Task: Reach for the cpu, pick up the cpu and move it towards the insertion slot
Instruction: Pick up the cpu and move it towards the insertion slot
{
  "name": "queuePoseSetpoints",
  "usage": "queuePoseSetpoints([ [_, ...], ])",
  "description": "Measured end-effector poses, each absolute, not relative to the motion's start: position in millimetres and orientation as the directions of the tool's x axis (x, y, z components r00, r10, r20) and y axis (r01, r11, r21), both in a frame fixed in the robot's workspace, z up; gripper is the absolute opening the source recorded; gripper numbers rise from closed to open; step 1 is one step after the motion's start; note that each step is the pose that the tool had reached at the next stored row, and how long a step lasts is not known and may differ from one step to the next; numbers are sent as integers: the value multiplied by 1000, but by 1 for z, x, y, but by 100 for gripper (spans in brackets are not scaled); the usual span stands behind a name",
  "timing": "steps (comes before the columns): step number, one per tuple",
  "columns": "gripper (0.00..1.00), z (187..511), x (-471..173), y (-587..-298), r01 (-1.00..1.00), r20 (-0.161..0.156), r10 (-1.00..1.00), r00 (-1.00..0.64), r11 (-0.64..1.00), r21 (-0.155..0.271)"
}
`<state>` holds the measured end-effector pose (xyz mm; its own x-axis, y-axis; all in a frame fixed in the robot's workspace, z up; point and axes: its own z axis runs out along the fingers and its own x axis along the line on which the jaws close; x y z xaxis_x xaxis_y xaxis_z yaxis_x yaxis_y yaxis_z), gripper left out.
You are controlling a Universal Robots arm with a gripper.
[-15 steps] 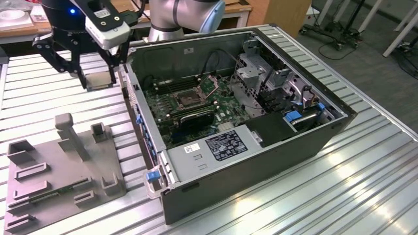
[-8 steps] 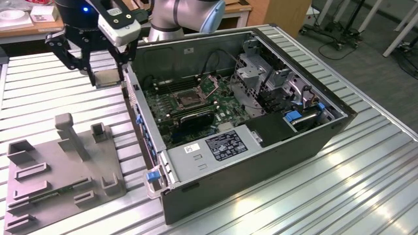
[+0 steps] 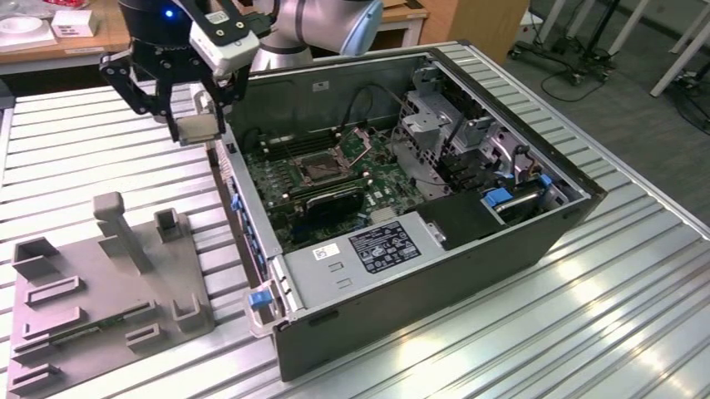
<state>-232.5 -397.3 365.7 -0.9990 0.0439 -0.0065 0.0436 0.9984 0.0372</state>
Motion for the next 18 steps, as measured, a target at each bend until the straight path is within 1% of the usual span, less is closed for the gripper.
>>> queuePoseSetpoints([
  [6,55,365,-229,-397,-16,-6,-16,-1000,999,37],
  [18,55,365,-203,-394,-18,-5,-18,-1000,999,37],
])
